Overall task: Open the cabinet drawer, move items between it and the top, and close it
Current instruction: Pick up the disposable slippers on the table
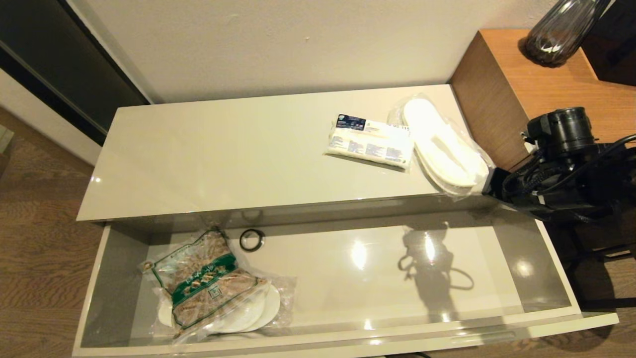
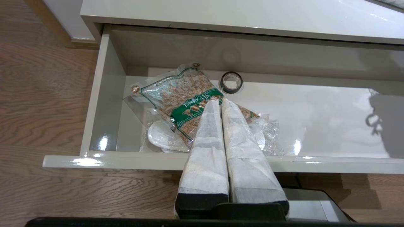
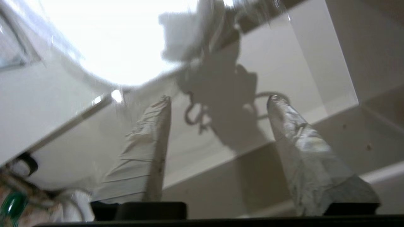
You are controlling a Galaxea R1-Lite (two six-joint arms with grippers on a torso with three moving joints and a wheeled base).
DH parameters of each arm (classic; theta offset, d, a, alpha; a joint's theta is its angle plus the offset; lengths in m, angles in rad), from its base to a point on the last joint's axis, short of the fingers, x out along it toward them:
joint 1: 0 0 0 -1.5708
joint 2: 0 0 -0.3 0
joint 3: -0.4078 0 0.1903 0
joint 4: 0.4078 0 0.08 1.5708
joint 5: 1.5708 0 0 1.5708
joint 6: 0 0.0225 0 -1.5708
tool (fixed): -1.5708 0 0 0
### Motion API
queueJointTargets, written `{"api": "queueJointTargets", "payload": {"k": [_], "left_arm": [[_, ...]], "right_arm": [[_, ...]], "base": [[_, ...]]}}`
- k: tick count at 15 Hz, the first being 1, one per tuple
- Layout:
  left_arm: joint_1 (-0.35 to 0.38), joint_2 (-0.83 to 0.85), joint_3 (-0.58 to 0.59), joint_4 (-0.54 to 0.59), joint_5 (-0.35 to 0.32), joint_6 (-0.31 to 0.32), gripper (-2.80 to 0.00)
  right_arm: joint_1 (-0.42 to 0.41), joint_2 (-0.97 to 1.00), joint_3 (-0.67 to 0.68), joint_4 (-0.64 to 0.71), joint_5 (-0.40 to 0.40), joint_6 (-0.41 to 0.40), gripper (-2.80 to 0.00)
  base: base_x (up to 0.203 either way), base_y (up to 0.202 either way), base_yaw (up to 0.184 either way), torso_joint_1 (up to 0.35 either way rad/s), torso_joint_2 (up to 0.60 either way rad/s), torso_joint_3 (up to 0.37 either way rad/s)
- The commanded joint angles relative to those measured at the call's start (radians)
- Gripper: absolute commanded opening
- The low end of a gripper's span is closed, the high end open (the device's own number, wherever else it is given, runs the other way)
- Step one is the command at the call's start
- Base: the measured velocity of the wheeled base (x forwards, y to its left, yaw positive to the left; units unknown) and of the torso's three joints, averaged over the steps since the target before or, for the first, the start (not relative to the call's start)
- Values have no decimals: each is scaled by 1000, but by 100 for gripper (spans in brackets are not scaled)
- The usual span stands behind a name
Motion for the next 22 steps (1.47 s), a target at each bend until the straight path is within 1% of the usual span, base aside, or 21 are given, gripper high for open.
{"api": "queueJointTargets", "payload": {"k": [1, 4, 5, 7, 13, 15, 18, 20, 22], "left_arm": [[0, 1, 0, -1, 1, -1, -280], [0, 1, 0, -1, 1, -1, -280], [0, 1, 0, -1, 0, -1, -280], [0, 1, 0, -1, 1, -1, -280], [0, 1, 0, -1, 1, -1, -280], [0, 1, 0, -1, 0, -1, -280], [0, 1, 0, -1, 0, -1, -280], [0, 1, 0, -1, 1, -1, -280], [0, 1, 0, -1, 0, -1, -280]], "right_arm": [[3, 66, -20, -67, -11, -1, 0], [3, 92, -8, -178, -12, 4, 0], [3, 84, -6, -190, -13, 6, 0], [3, 40, -1, -193, -9, 11, 0], [-2, 40, -28, -201, -2, 39, 0], [-2, 70, -57, -201, 2, 63, 0], [-2, 114, -69, -205, 6, 143, 0], [-1, 130, -33, -283, 7, 183, 0], [-1, 151, 16, -394, 21, 196, 0]], "base": [[0, 0, 0, 0, 0, 0], [0, 0, 0, 0, 0, 0], [0, 0, 0, 0, 0, 0], [0, 0, 0, 0, 0, 0], [0, 0, 0, 0, 0, 0], [0, 0, 0, 0, 0, 0], [0, 0, 0, 0, 0, 0], [0, 0, 0, 0, 0, 0], [0, 0, 0, 0, 0, 0]]}}
